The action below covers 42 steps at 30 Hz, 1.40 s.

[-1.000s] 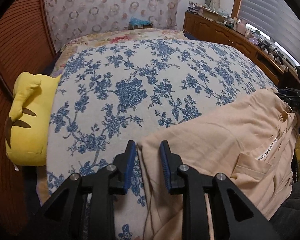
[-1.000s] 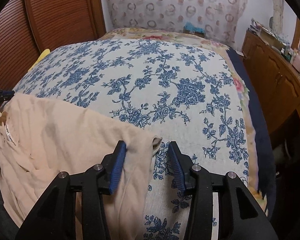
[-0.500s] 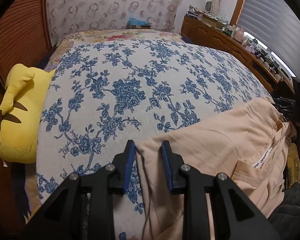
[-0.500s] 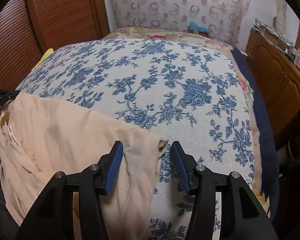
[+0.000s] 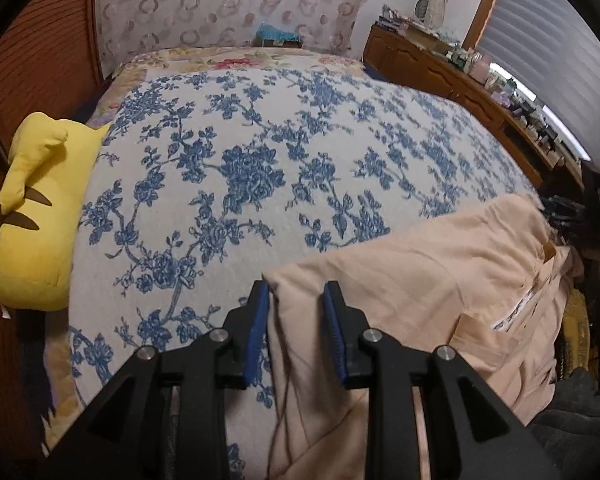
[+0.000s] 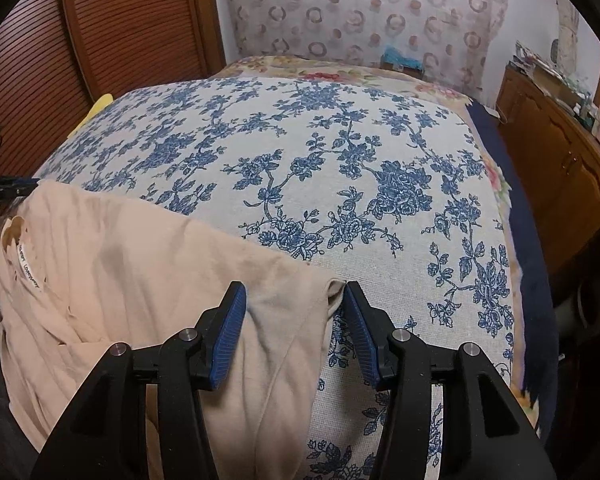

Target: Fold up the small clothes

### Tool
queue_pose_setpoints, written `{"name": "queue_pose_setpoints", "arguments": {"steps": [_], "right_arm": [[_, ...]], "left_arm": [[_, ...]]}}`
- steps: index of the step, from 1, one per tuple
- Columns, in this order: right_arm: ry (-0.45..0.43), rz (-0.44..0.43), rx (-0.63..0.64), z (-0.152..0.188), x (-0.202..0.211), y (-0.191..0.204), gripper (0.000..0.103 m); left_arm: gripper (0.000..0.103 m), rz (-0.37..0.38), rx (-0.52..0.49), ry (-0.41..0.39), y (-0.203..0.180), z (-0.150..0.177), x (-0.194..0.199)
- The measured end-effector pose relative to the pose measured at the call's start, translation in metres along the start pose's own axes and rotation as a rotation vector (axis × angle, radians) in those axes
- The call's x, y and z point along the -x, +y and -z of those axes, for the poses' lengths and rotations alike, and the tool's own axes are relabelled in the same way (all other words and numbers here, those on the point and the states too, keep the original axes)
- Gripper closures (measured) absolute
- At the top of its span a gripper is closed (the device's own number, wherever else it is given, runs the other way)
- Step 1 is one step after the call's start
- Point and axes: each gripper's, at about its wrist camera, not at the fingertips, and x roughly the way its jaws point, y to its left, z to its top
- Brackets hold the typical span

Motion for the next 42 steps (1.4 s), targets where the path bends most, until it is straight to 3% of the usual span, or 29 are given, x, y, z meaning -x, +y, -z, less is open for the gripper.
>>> {"name": "queue_pose_setpoints", "arguments": {"steps": [10,15,21,27,28,31,34,37,42], "right_arm": [[0.004,-0.006,0.005,0.0,0.0,0.0,0.052],[0.01,-0.044,0.043,0.001,0.002,0.007,0.073],[0.011,-0.041,0.056,0.001,0.002,0.011,0.077],[0.009,-0.054,0.078,0.0,0.002,0.017,0.089],[0.007,-0.056,0.081,0.001,0.002,0.018,0.091],[-0.016,-0.091,0.08,0.003,0.007,0.022,0.094],[-0.074,-0.105,0.061,0.002,0.024,0.026,0.095],[-0.17,-0.122,0.044,-0.006,0.06,0.032,0.095],[-0.318,-0.102,0.081,-0.025,0.13,0.046,0.096]], "left_arm": [[0.072,-0.047,-0.019,-0.003,-0.01,-0.005,-0.007],[0.072,-0.036,-0.036,0.007,-0.011,-0.002,-0.005],[0.072,-0.018,-0.036,0.025,-0.007,-0.004,-0.005],[0.073,-0.033,-0.091,0.024,-0.013,-0.005,-0.007],[0.074,-0.019,-0.104,0.023,-0.014,-0.005,-0.007],[0.096,0.034,-0.126,0.019,-0.018,-0.001,-0.005],[0.099,0.07,-0.099,-0.042,-0.019,0.003,0.011],[0.1,0.107,-0.056,-0.169,-0.021,0.003,0.049],[0.1,0.116,-0.089,-0.303,-0.04,-0.001,0.106]]}}
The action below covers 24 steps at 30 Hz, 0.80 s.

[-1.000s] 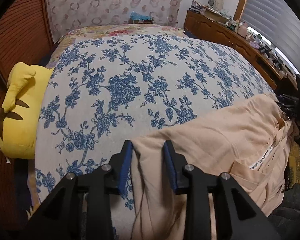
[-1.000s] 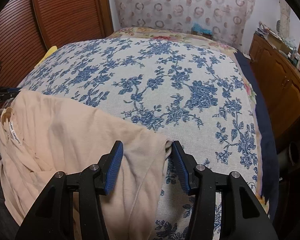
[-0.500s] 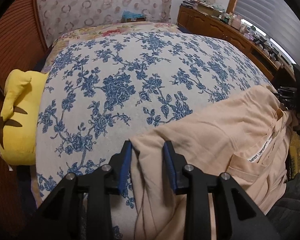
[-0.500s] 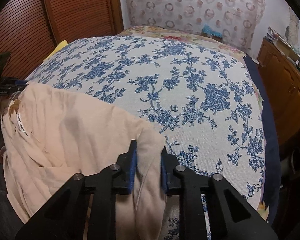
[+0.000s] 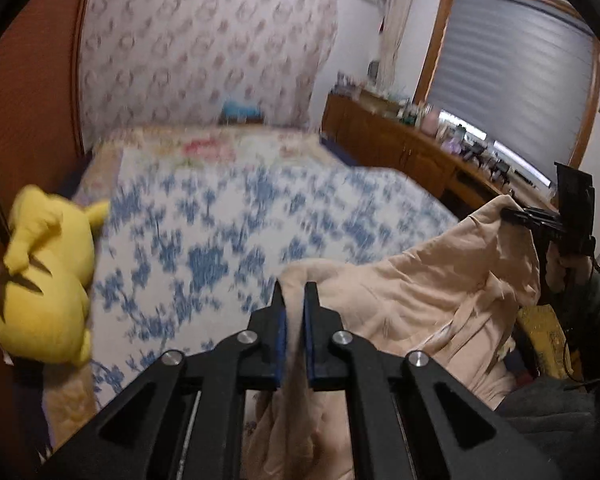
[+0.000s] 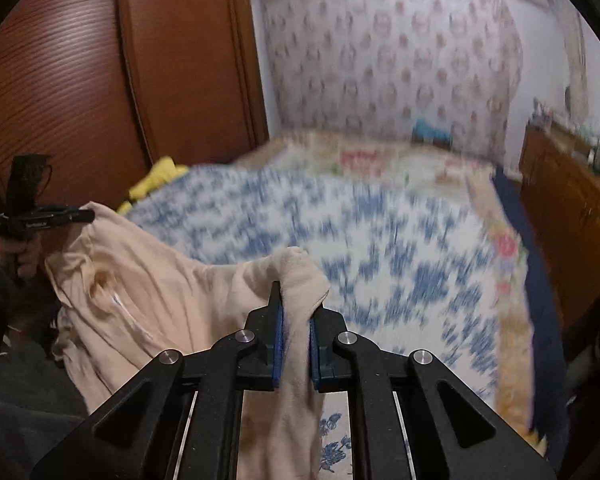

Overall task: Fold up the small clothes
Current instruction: 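Lift the shirt high with both tools and shake it out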

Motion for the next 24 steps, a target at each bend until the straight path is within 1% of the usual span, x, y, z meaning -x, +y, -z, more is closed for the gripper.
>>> {"name": "queue_pose_setpoints", "arguments": {"steps": [3,4,6,7,9,12,13,16,18,19,20,21,24], "right_arm": [[-0.07,0.01,0.021,-0.026,0.03,0.006,0.096],[-0.087,0.011,0.025,-0.031,0.037,0.007,0.096],[-0.142,0.006,0.037,-0.05,0.061,0.012,0.096],[-0.165,0.009,0.044,-0.057,0.071,0.014,0.096],[-0.234,0.014,0.072,-0.078,0.097,0.022,0.096],[-0.311,0.024,0.115,-0.107,0.129,0.034,0.096],[-0.339,0.029,0.135,-0.118,0.141,0.039,0.096],[-0.402,0.036,0.162,-0.143,0.174,0.049,0.096],[-0.452,0.047,0.183,-0.161,0.202,0.059,0.096],[-0.467,0.048,0.191,-0.166,0.212,0.061,0.096],[-0.486,0.056,0.206,-0.172,0.224,0.064,0.096],[-0.506,0.084,0.221,-0.18,0.237,0.068,0.096],[-0.548,0.112,0.221,-0.2,0.265,0.069,0.096]], "left_arm": [[0.1,0.014,-0.014,-0.071,-0.009,-0.019,0.024],[0.1,0.012,-0.023,-0.116,-0.014,-0.029,0.039],[0.1,0.012,-0.03,-0.177,-0.019,-0.043,0.06],[0.1,0.013,-0.042,-0.226,-0.024,-0.053,0.077],[0.1,0.006,-0.06,-0.3,-0.03,-0.069,0.1],[0.1,0.004,-0.082,-0.382,-0.036,-0.094,0.128],[0.1,-0.003,-0.09,-0.424,-0.038,-0.105,0.143],[0.1,0.002,-0.116,-0.499,-0.045,-0.126,0.175],[0.1,-0.014,-0.143,-0.55,-0.052,-0.139,0.2],[0.1,-0.019,-0.159,-0.583,-0.056,-0.146,0.216],[0.1,-0.024,-0.174,-0.601,-0.06,-0.151,0.226],[0.1,-0.029,-0.185,-0.618,-0.062,-0.154,0.234],[0.1,-0.052,-0.211,-0.666,-0.064,-0.172,0.258]]}}
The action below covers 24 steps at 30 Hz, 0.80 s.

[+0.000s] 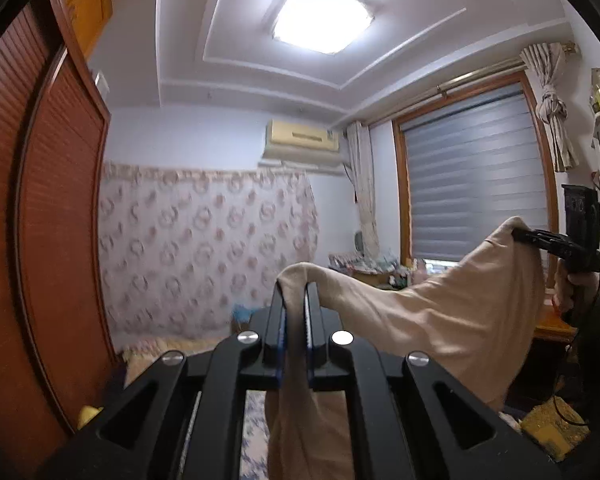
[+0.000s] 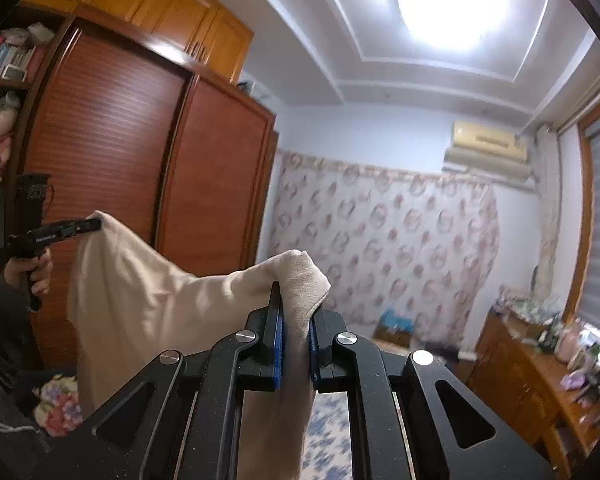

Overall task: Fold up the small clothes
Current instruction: 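Lift the shirt high with both tools and shake it out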

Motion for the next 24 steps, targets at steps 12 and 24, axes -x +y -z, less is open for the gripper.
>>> {"name": "queue_pose_setpoints", "arguments": {"steps": [12,24], "right_arm": [[-0.017,0.087,0.058,-0.052,0.015,-0.014,0.096],[0.27,0.093,-0.012,0.082,-0.145,-0.071,0.096]], "left_arm": [[0.1,-0.064,-0.065,-0.072,0.016,-0.056,-0.002],[0.1,-0.133,-0.023,0.196,0.061,0.06,-0.161]]}}
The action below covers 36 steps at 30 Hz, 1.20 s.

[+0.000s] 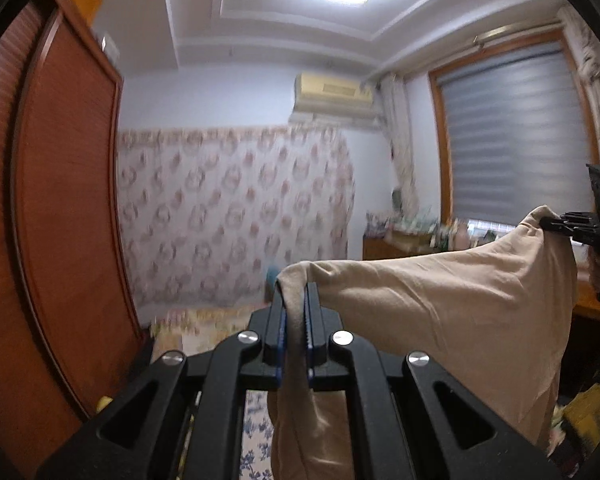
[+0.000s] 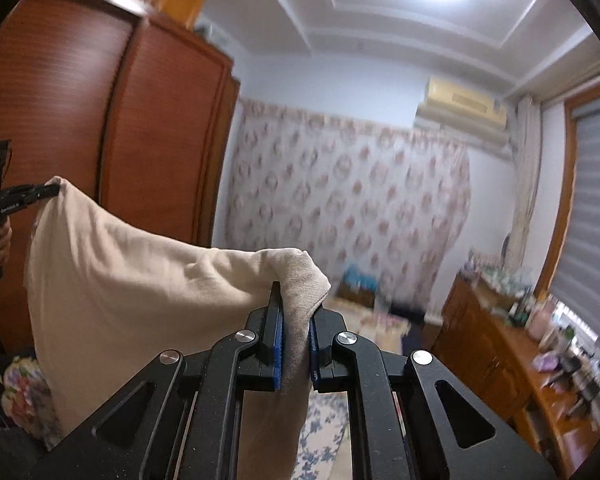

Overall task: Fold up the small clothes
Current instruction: 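Lift the shirt high with both tools and shake it out, then lower the shirt onto the bed and open both tools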

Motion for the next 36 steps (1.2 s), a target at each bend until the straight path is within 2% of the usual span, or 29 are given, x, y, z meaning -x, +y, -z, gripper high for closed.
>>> {"name": "queue_pose_setpoints", "arguments": {"steps": [3,7,11,13,18,20,22,25,27,29,36], "right_arm": [[0.053,-0.037,-0.02,0.04,-0.066,-0.011,0.096],[0.171,-0.028,-0.046,0.09,-0.154,-0.023,0.096],[0.285,-0.002,-0.057,0.135,-0.232,-0.035,0.096],[0.323,0.004,-0.065,0.146,-0.257,-0.039,0.096],[0.416,0.019,-0.139,0.179,-0.309,-0.059,0.096],[0.44,0.025,-0.161,0.187,-0.32,-0.061,0.094],[0.461,0.017,-0.179,0.195,-0.326,-0.062,0.089],[0.492,0.028,-0.173,0.206,-0.331,-0.059,0.078],[0.503,0.028,-0.172,0.216,-0.326,-0.054,0.075],[0.506,0.029,-0.184,0.222,-0.318,-0.05,0.069],[0.52,-0.012,-0.247,0.251,-0.28,-0.032,0.064]], "left_arm": [[0.1,-0.013,0.001,0.078,0.011,0.043,-0.069],[0.1,-0.018,0.017,0.22,0.022,0.108,-0.169],[0.1,0.005,0.049,0.313,0.023,0.149,-0.23],[0.1,-0.003,0.036,0.352,0.015,0.165,-0.256],[0.099,0.005,0.027,0.422,0.0,0.182,-0.299],[0.099,0.027,0.03,0.453,-0.001,0.186,-0.307],[0.098,0.053,0.035,0.49,-0.002,0.188,-0.31],[0.09,0.05,0.033,0.52,-0.005,0.198,-0.3],[0.085,0.003,0.01,0.531,-0.004,0.201,-0.291],[0.084,0.01,0.022,0.546,-0.003,0.206,-0.276],[0.082,0.007,0.048,0.605,0.002,0.238,-0.23]]}}
